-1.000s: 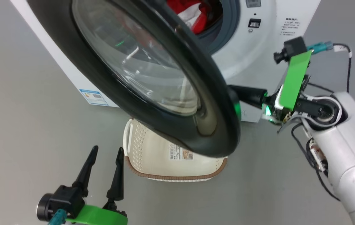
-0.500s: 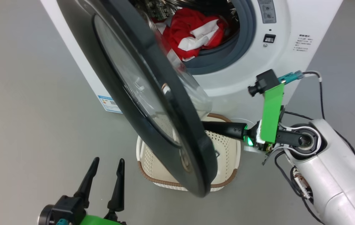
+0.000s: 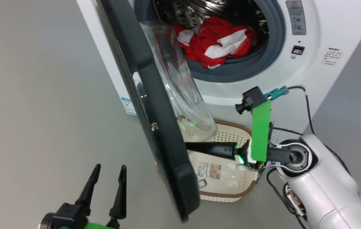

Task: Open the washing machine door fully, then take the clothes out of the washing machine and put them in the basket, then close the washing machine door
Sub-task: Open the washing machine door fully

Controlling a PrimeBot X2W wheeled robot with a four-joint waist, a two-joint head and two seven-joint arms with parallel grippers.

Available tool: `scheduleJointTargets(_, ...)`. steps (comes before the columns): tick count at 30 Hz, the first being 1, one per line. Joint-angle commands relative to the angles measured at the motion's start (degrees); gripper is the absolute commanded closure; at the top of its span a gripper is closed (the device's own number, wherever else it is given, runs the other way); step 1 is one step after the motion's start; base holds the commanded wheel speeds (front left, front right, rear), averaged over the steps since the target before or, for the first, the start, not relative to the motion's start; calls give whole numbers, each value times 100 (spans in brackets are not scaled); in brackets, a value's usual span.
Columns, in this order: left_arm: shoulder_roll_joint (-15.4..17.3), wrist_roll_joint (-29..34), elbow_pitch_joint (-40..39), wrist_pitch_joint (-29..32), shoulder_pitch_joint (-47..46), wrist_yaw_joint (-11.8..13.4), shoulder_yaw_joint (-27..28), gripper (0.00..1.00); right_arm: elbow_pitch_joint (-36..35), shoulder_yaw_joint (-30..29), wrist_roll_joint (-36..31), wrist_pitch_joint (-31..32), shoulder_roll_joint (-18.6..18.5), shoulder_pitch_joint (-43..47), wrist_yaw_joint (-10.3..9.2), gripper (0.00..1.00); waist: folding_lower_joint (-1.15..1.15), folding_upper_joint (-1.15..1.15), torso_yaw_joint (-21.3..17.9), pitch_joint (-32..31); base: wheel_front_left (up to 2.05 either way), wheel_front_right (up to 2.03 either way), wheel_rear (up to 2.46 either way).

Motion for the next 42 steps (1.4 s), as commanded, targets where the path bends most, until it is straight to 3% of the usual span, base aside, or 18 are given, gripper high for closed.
scheduleJointTargets(1, 87, -22, -167, -70, -34, 41, 176, 0, -217, 120, -48, 53, 197, 77, 10, 100, 0, 0, 111, -50, 0, 0, 0)
scheduleJointTargets(16, 87, -3, -212, -70, 8, 101, 277, 0, -328, 219, -139, 202, 434, 242, 10, 100, 0, 0, 544, -102, 0, 0, 0)
scheduleJointTargets(29, 87, -12, -205, -70, 3, 117, 355, 0, -342, 225, -217, 198, 553, 301, 10, 98, 0, 0, 649, -118, 0, 0, 0)
scheduleJointTargets(32, 87, -12, -195, -70, 13, 117, 374, 0, -331, 186, -310, 90, 513, 355, 10, 53, 0, 0, 627, -148, 0, 0, 0)
scheduleJointTargets(33, 87, -10, -190, -70, 15, 114, 383, 0, -326, 175, -340, 51, 495, 381, 10, 20, 0, 0, 615, -157, 0, 0, 0)
scheduleJointTargets(34, 87, -9, -182, -70, 15, 111, 394, 0, -318, 167, -367, 17, 473, 410, 10, 0, 0, 0, 603, -166, 0, 0, 0)
scheduleJointTargets(42, 87, 4, -99, -70, -6, 71, 483, 0, -289, 95, -548, -257, 244, 647, 10, 0, 0, 0, 489, -223, 0, 0, 0)
